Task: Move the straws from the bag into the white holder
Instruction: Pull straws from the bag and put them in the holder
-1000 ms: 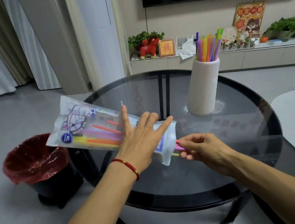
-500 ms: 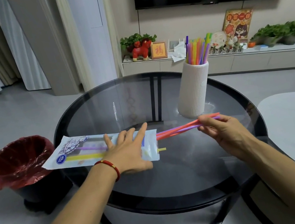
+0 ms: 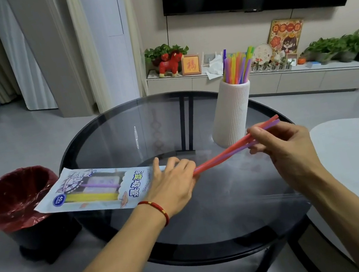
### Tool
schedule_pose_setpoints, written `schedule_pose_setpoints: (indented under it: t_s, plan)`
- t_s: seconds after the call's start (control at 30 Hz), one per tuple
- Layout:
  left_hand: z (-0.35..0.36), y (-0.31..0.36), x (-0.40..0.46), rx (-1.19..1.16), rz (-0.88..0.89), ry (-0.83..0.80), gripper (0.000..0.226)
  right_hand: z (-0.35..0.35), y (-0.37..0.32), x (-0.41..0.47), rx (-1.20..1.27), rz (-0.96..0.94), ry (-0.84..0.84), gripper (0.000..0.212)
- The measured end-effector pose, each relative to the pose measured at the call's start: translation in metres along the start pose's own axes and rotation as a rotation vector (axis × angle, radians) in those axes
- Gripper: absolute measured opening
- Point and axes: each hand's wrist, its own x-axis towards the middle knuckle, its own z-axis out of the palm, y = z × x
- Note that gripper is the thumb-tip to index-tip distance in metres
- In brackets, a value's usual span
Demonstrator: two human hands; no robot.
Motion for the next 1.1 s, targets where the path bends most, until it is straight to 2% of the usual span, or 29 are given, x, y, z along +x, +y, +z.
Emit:
schedule_pose_setpoints:
  t_s: [0.13,0.17,0.23,0.33,0.4,0.5,0.57,0.7,0.8,0.87,1.0,1.1]
  plan:
    - [-0.001,0.003,0.002,-0.131,-0.035,0.007,0.016,0.015,0.009,-0.001,0.274,0.184,-0.098,0.073]
    - [-0.001,0.005,0.002,-0.16,-0.028,0.005,0.016,0.024,0.015,-0.003,0.306,0.256,-0.126,0.073]
    - [0.0,0.01,0.003,-0.195,-0.002,-0.008,0.014,0.045,0.026,-0.01,0.233,0.331,-0.186,0.062]
    - [0.004,0.016,0.004,-0.19,0.029,-0.027,0.018,0.07,0.031,-0.014,-0.1,0.257,-0.173,0.032]
    - [0.005,0.014,0.004,-0.153,0.008,-0.046,0.023,0.075,0.026,-0.009,-0.23,0.168,-0.104,0.035]
    - [0.008,0.001,0.002,-0.001,-0.043,-0.111,0.052,0.064,0.01,0.0,-0.371,0.077,-0.072,0.034]
    - [0.013,-0.009,-0.001,0.078,-0.077,-0.13,0.061,0.048,0.001,0.005,-0.457,0.042,-0.051,0.032]
    - [0.022,-0.016,-0.003,0.086,-0.109,-0.167,0.06,0.028,0.001,0.016,-0.583,-0.014,0.067,0.03]
    - [0.025,-0.011,-0.004,0.11,-0.047,-0.123,0.057,0.035,0.015,0.014,-0.759,0.001,-0.049,0.029]
    - [0.025,-0.006,-0.003,0.119,-0.034,-0.116,0.057,0.038,0.02,0.014,-0.789,0.016,-0.099,0.027]
    - [0.025,-0.004,-0.001,0.114,-0.045,-0.136,0.059,0.032,0.01,0.025,-0.74,-0.058,0.01,0.031]
    - [0.026,-0.004,0.0,0.108,-0.045,-0.144,0.059,0.038,0.01,0.026,-0.786,-0.036,-0.029,0.037]
